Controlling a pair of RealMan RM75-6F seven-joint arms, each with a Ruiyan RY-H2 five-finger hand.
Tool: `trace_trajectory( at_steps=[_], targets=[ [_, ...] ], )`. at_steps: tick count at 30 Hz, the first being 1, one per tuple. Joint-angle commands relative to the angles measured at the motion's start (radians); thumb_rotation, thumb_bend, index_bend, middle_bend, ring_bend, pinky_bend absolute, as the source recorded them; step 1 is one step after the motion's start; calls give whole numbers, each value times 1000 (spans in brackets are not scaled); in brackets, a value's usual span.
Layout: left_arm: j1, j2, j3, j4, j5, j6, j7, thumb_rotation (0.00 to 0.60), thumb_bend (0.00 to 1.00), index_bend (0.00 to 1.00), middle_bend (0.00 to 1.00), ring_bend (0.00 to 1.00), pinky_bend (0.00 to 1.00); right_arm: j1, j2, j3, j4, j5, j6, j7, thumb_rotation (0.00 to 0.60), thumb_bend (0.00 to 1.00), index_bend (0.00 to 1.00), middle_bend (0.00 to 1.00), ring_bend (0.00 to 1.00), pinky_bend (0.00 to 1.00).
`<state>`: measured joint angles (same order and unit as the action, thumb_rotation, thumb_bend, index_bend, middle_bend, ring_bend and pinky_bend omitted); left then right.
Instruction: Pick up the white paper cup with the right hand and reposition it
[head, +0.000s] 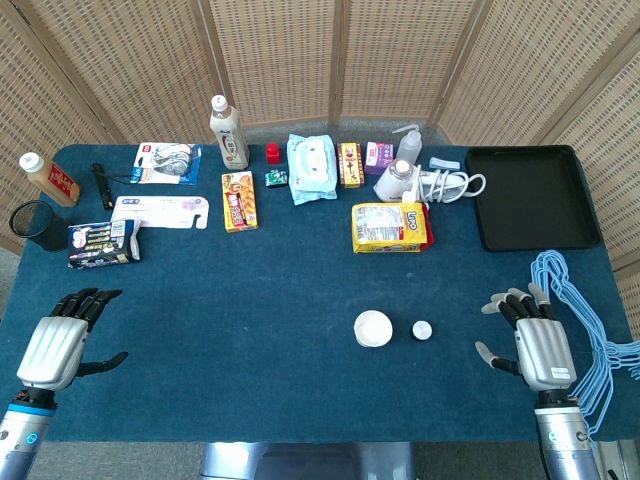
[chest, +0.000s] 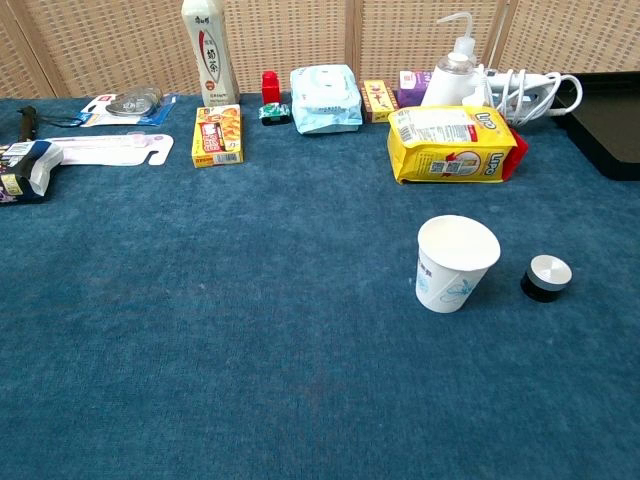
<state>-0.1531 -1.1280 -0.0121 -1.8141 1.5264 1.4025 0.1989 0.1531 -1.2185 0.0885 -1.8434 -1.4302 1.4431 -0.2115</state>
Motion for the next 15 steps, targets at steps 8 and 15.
trace_trajectory(
  at_steps=[8, 15],
  targets=[
    [-3, -1, -1, 0, -6, -3, 9, 438, 141, 159, 253, 167, 183, 6, -5, 5, 7, 8, -14, 12, 544, 276, 363, 289, 204, 58],
    [-13, -1, -8, -4, -12, -12, 14, 432, 141, 159, 253, 167, 183, 30, 6, 16, -35, -2, -51, 74, 544, 277, 363, 288, 203, 58]
  ],
)
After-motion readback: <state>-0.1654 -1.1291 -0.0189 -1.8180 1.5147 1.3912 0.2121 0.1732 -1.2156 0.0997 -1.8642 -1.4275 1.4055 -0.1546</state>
